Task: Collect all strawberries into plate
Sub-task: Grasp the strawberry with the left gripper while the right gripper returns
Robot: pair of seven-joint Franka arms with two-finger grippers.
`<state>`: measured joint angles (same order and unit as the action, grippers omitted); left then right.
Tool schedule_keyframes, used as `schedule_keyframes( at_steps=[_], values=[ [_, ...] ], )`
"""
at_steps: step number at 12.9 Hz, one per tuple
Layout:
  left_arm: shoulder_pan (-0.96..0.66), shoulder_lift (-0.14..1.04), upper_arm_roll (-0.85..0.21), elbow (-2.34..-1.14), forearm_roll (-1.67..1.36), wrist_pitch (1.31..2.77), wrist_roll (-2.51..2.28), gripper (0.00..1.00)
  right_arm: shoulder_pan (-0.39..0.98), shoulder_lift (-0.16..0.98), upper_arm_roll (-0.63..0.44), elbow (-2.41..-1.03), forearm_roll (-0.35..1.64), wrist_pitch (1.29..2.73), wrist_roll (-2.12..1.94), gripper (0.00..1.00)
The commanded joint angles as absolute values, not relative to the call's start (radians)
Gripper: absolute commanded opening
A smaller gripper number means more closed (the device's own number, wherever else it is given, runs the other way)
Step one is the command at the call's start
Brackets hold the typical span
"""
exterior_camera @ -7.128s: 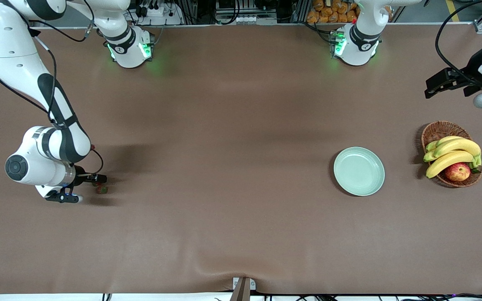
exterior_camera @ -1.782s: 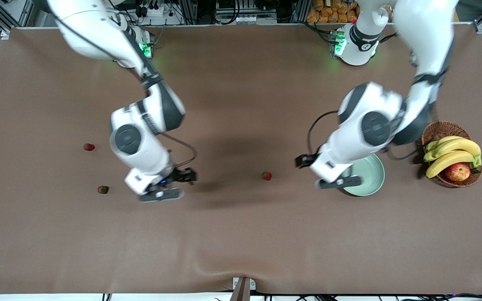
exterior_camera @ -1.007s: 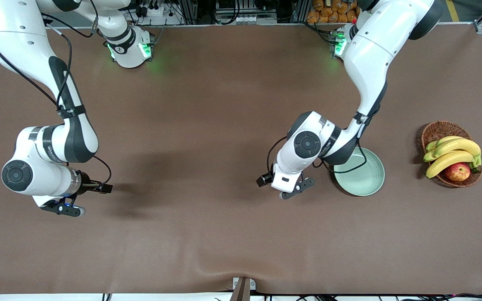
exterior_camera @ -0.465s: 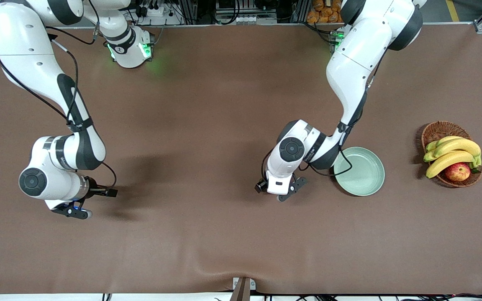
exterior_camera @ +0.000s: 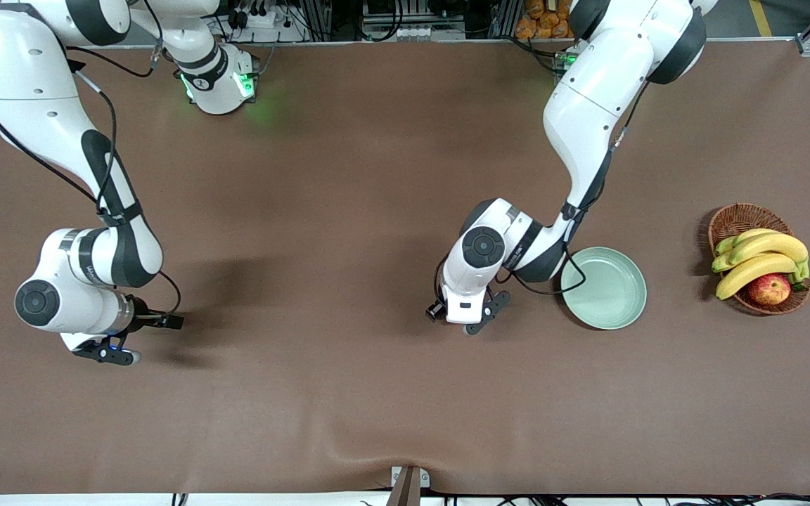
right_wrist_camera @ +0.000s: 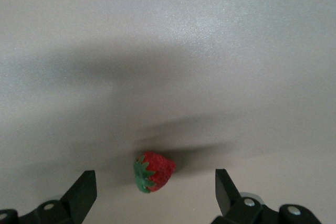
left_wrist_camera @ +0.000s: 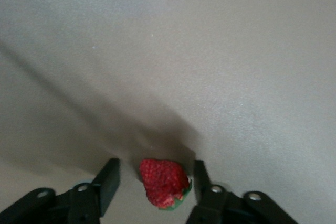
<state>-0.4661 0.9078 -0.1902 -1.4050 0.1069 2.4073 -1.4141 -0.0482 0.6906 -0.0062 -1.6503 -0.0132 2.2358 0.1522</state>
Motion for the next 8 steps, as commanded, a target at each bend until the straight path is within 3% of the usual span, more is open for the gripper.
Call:
schedule_keyframes(
  at_steps=[1,2,4,8],
  values=[
    [-0.482,0.927,-0.181,-1.384,0.115,2.413,-1.437,0.11,-0.064,0.676,0.015,-1.704,0.015,2.292,0.141,1.0],
    [-0.48,0.916,-0.181,-1.384,0.123,2.41,-1.434,0.0,-0.064,0.676,0.015,-1.706,0.024,2.292,0.141,1.0],
    [-0.462,0.878,-0.181,-1.388,0.123,2.37,-1.436,0.0,-0.064,0.676,0.015,-1.718,0.044,2.295,0.141,1.0],
    [-0.359,0.74,-0.187,-1.419,0.129,2.156,-1.303,0.0,-0.071,0.676,0.015,-1.717,0.046,2.295,0.14,1.0]
  ],
)
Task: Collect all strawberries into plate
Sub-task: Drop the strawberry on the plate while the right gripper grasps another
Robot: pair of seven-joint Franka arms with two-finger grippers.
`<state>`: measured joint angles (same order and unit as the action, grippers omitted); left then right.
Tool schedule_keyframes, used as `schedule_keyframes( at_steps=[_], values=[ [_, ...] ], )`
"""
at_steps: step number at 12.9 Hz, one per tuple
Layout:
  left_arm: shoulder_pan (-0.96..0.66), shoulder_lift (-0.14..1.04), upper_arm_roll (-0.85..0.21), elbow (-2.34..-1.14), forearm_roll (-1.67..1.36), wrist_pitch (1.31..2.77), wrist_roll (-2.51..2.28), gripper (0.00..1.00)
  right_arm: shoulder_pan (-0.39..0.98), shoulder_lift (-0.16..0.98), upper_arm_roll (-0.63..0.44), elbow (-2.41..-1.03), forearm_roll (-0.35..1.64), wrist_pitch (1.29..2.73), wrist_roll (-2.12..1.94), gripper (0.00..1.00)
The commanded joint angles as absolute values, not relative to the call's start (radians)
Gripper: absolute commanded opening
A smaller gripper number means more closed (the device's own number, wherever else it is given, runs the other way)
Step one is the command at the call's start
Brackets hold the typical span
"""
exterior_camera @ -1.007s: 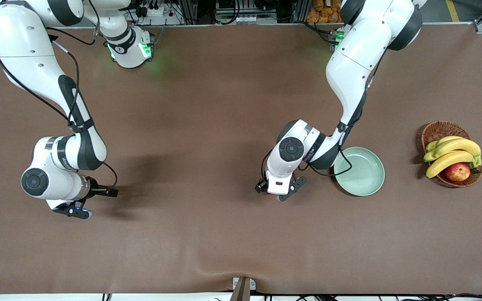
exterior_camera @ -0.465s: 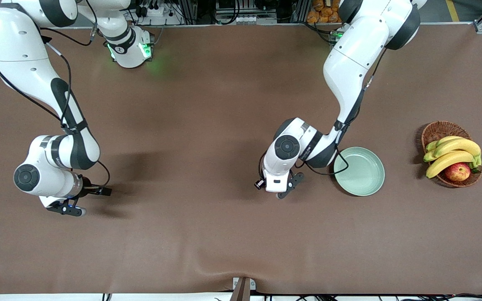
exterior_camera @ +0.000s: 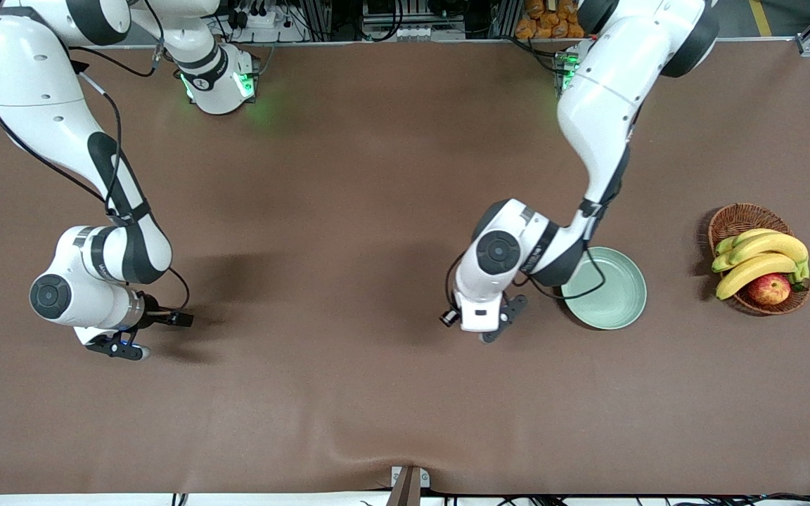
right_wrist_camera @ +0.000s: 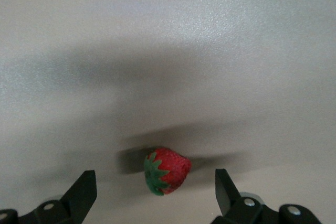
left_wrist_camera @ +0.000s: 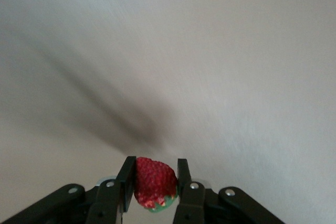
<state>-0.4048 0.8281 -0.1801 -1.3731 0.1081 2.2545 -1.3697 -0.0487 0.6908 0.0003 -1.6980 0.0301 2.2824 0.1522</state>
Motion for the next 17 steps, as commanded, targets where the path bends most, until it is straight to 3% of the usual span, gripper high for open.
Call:
schedule_keyframes(
  at_steps=[1,6,8,9,10,11,12,13,14,15,17],
  values=[
    [-0.324,0.707,-0.187,-1.455,0.129,2.116,-1.239,0.0,-0.072,0.676,0.015,-1.717,0.046,2.296,0.14,1.0],
    [-0.129,0.552,-0.183,-1.75,0.132,2.092,-0.886,0.0,-0.077,0.689,0.014,-1.718,0.049,2.324,0.14,1.0],
    [-0.095,0.532,-0.181,-1.796,0.132,2.092,-0.839,0.0,-0.077,0.689,0.014,-1.718,0.049,2.324,0.14,1.0],
    [-0.077,0.534,-0.181,-1.808,0.133,2.094,-0.822,0.0,-0.077,0.689,0.014,-1.717,0.049,2.324,0.14,0.87],
    [-0.068,0.535,-0.181,-1.818,0.133,2.094,-0.796,0.0,-0.077,0.69,0.015,-1.717,0.051,2.324,0.141,0.66],
    [-0.051,0.537,-0.181,-1.822,0.133,2.094,-0.769,0.07,-0.077,0.69,0.015,-1.717,0.051,2.324,0.141,0.47],
    [-0.035,0.538,-0.181,-1.827,0.135,2.095,-0.75,0.22,-0.077,0.69,0.014,-1.718,0.057,2.324,0.141,0.24],
    [-0.034,0.541,-0.181,-1.827,0.141,2.095,-0.739,0.51,-0.077,0.69,0.014,-1.718,0.064,2.324,0.141,0.06],
    [-0.032,0.545,-0.181,-1.822,0.153,2.094,-0.747,0.9,-0.077,0.689,0.015,-1.718,0.066,2.322,0.141,0.0],
    [-0.031,0.542,-0.181,-1.819,0.153,2.094,-0.756,1.0,-0.075,0.689,0.015,-1.718,0.069,2.322,0.141,0.0],
    [-0.02,0.528,-0.181,-1.812,0.153,2.076,-0.753,1.0,-0.071,0.687,0.015,-1.718,0.071,2.319,0.141,0.0]
  ],
)
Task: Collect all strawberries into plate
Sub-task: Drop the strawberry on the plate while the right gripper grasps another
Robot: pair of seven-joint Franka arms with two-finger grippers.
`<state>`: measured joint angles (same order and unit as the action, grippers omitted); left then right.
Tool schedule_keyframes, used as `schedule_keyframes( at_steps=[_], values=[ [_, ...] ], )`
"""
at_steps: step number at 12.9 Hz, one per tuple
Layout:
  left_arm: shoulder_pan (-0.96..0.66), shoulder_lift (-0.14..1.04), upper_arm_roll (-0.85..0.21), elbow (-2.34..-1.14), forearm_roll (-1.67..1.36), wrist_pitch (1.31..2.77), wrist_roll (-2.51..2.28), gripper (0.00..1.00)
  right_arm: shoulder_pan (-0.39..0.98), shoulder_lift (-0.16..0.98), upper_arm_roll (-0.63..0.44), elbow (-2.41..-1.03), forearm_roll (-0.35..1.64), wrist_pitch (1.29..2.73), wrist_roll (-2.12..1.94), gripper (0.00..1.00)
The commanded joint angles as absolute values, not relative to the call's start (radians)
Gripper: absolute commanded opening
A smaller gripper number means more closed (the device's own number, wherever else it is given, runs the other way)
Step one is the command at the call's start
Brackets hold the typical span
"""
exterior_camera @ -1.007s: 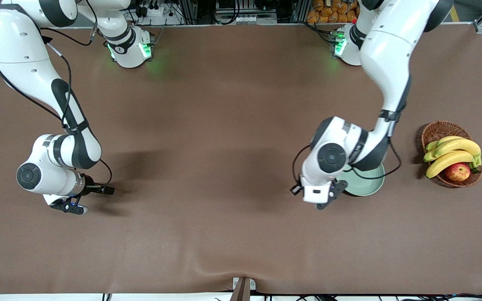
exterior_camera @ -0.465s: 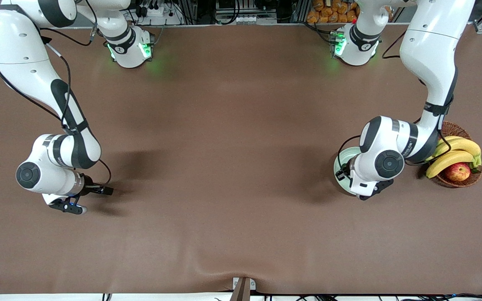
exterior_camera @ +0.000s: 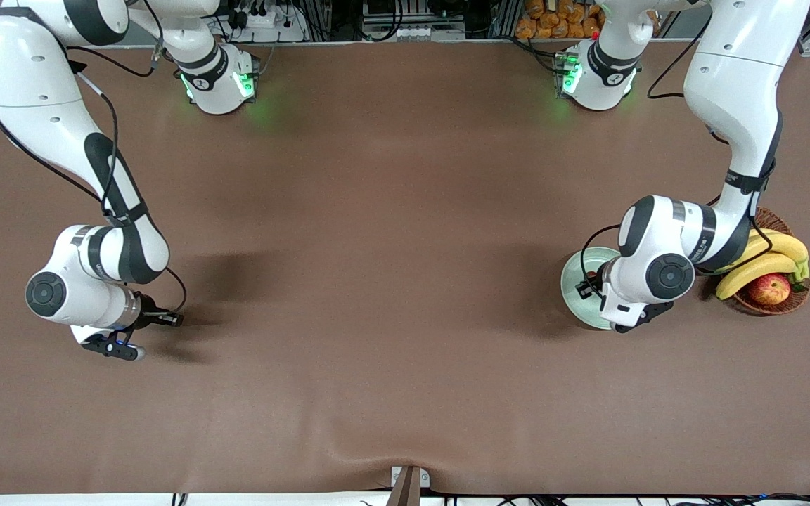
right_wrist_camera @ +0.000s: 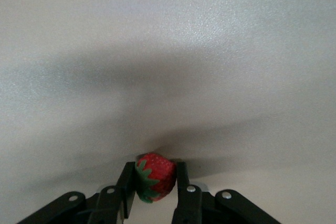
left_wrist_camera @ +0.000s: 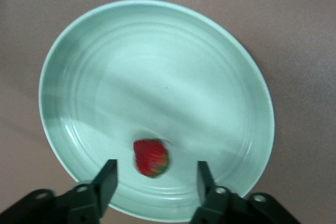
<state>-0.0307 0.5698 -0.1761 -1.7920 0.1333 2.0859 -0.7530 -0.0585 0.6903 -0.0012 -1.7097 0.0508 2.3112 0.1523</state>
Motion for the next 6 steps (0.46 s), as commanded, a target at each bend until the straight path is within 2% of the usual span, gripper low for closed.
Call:
schedule_keyframes(
  at_steps=[1,3,6],
  values=[
    [-0.043,0.47,-0.213,-1.742,0.152,1.974,-0.759,1.0,-0.055,0.645,0.099,-1.718,0.069,2.31,0.138,0.0],
    [-0.049,0.468,-0.268,-1.703,0.141,1.968,-0.788,1.0,-0.028,0.629,0.164,-1.707,0.066,2.321,0.129,0.0],
    [-0.072,0.48,-0.34,-1.664,0.141,1.968,-0.909,1.0,0.069,0.624,0.178,-1.674,0.058,2.321,0.141,0.0]
  ],
)
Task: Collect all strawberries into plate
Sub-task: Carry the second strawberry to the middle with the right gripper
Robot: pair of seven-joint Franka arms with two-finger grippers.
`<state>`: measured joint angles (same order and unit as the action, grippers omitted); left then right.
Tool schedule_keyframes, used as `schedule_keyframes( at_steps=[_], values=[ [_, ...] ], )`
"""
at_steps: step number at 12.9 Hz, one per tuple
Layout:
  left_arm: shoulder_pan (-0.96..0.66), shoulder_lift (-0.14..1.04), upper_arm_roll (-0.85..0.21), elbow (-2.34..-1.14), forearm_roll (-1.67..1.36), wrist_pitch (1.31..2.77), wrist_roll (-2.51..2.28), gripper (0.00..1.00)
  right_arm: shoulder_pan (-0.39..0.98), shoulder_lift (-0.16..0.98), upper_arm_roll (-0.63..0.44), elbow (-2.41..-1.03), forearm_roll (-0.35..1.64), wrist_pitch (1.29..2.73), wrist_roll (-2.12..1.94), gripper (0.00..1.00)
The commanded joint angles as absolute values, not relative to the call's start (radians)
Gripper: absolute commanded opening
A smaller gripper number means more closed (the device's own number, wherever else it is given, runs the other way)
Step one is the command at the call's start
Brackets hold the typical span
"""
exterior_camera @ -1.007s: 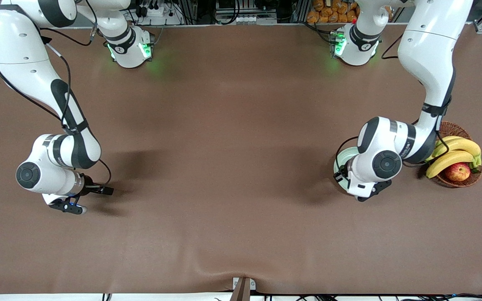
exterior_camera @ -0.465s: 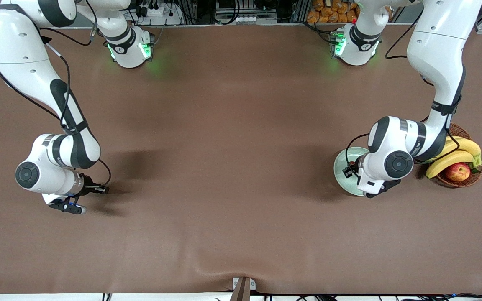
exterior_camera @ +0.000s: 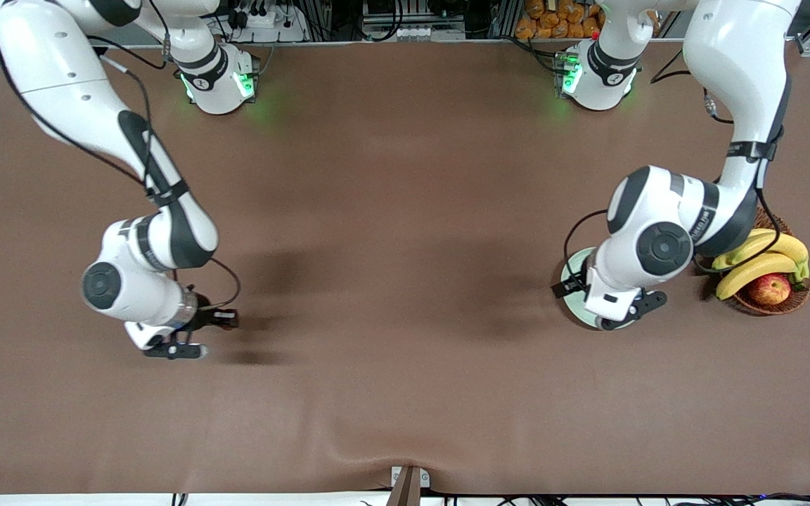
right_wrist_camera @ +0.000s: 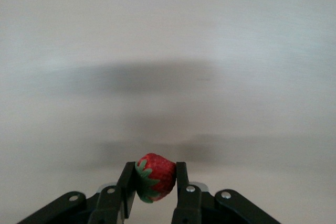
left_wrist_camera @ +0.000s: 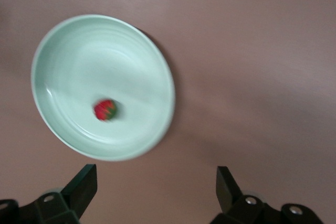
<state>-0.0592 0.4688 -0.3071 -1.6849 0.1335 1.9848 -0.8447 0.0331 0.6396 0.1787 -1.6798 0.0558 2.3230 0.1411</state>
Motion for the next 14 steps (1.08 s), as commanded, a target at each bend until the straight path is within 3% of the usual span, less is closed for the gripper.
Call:
schedule_keyframes(
  at_steps=[1,9,14],
  values=[
    [-0.095,0.492,-0.344,-1.648,0.141,1.968,-0.939,1.0,0.081,0.626,0.178,-1.663,0.063,2.322,0.143,0.0],
    [-0.222,0.604,-0.344,-1.519,0.115,1.997,-1.152,1.0,0.126,0.626,0.181,-1.628,0.071,2.325,0.152,0.0],
    [-0.201,0.588,-0.342,-1.513,0.117,1.997,-1.152,1.0,0.273,0.641,0.181,-1.568,0.071,2.329,0.375,0.0]
  ],
)
